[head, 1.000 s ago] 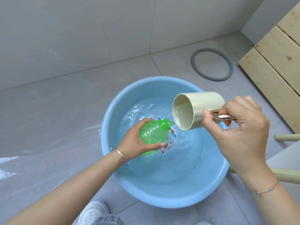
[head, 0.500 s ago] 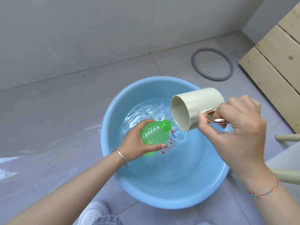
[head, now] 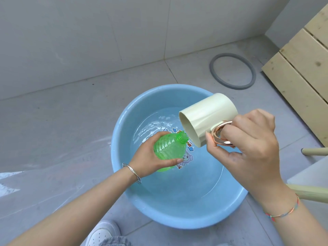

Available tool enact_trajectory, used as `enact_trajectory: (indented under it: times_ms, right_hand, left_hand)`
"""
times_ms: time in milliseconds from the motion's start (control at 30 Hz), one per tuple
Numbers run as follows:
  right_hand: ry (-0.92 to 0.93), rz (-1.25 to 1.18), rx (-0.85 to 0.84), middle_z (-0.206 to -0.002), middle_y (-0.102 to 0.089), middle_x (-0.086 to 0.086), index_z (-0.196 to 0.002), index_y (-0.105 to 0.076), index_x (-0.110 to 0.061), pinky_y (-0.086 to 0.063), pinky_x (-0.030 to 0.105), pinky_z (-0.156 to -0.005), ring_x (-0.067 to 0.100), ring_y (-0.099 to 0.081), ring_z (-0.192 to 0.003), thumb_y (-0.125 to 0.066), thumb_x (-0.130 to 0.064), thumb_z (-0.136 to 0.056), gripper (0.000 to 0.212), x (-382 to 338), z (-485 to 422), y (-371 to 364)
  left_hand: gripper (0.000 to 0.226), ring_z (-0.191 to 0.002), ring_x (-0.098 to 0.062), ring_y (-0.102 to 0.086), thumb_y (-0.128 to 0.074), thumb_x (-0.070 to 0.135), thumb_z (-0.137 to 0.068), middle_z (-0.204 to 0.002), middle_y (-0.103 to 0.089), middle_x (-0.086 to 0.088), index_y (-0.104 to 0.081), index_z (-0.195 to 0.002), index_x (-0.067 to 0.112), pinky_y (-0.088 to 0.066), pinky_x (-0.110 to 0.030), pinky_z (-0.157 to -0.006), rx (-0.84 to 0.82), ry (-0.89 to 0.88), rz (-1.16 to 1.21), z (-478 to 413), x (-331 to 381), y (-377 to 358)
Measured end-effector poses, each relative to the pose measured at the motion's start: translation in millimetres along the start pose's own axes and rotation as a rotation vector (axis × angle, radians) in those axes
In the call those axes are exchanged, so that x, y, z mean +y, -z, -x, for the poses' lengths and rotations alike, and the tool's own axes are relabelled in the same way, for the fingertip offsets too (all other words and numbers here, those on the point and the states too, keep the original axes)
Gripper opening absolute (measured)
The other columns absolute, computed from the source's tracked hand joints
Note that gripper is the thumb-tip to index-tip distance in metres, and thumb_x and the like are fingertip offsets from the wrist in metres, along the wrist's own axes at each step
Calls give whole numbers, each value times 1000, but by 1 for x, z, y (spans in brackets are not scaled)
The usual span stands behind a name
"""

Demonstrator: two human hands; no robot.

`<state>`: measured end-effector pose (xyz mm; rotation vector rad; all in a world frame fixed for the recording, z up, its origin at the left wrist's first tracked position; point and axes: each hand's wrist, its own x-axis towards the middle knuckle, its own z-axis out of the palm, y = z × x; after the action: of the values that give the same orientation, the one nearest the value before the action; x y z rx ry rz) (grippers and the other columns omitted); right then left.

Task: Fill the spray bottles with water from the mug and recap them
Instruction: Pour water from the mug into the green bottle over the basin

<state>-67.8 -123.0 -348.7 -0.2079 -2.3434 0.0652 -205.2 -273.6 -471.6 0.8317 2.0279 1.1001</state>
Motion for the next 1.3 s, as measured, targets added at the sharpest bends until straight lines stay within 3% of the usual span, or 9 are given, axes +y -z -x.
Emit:
enact_trajectory:
  times_ms: [100,200,400,500,600,767,1033,1167,1300]
  right_hand:
    - [39,14,-6,-53,-44,5,-53,-50,-7,-24,28,-74,21,-31,-66,-69,-12,-82,35,-1,0,0]
    - [-18,-1,10,-54,-42,3,-53,-49,-7,-24,27,-74,20,-31,-66,-69,-13,-82,35,0,2,-2]
    - [-509,-180,86,-57,-33,-7,-59,-36,-19,-27,23,-61,17,-29,-64,-67,-21,-81,38,10,10,-2]
    - [-638,-209,-10,-55,-39,-6,-55,-35,-16,-29,28,-60,19,-35,-62,-63,-27,-78,38,26,21,-15]
    - [-628,-163,-190,-52,-37,-4,-53,-33,-19,-30,35,-62,21,-38,-60,-63,-27,-73,37,36,44,-41]
    - [-553,-86,-368,-55,-31,-10,-57,-33,-25,-15,30,-63,21,-38,-61,-64,-24,-71,34,43,80,-72]
    - [-477,1,-493,-55,-34,-6,-58,-31,-24,-13,28,-62,18,-32,-59,-69,-18,-68,40,43,94,-85]
    - [-445,16,-587,-53,-42,-1,-58,-32,-24,-19,32,-63,23,-42,-56,-81,-7,-62,52,38,98,-88]
    - [-478,-4,-577,-55,-35,-5,-59,-33,-24,-13,29,-63,18,-34,-58,-80,-9,-64,50,39,100,-88]
  left_hand:
    - [77,-116,9,-50,-76,71,-46,-122,-57,28,-49,-116,51,-36,-11,-97,10,4,4,0,-1,-1]
    - [78,-116,9,-49,-83,67,-49,-123,-56,26,-49,-117,48,-34,-7,-96,13,-6,8,0,-1,0]
    - [78,-112,8,-52,-79,66,-50,-117,-59,26,-53,-119,41,-38,-8,-94,36,8,69,1,-4,1]
    - [70,-105,13,-54,-81,63,-50,-109,-60,30,-53,-112,46,-38,-5,-89,65,29,101,2,-5,3]
    - [69,-106,10,-55,-80,62,-51,-111,-60,27,-52,-111,45,-40,-7,-91,79,40,113,2,-6,4]
    - [62,-100,15,-54,-86,43,-59,-109,-61,24,-53,-112,40,-37,-3,-85,81,38,125,2,-5,5]
    - [67,-105,10,-55,-87,49,-58,-111,-62,24,-54,-115,41,-38,-5,-89,72,42,119,3,-5,5]
    - [63,-102,14,-54,-88,43,-60,-111,-61,23,-53,-112,41,-36,0,-85,82,46,112,3,-5,5]
    - [65,-103,11,-54,-88,43,-61,-111,-62,21,-54,-116,36,-37,-2,-85,82,45,117,3,-6,4]
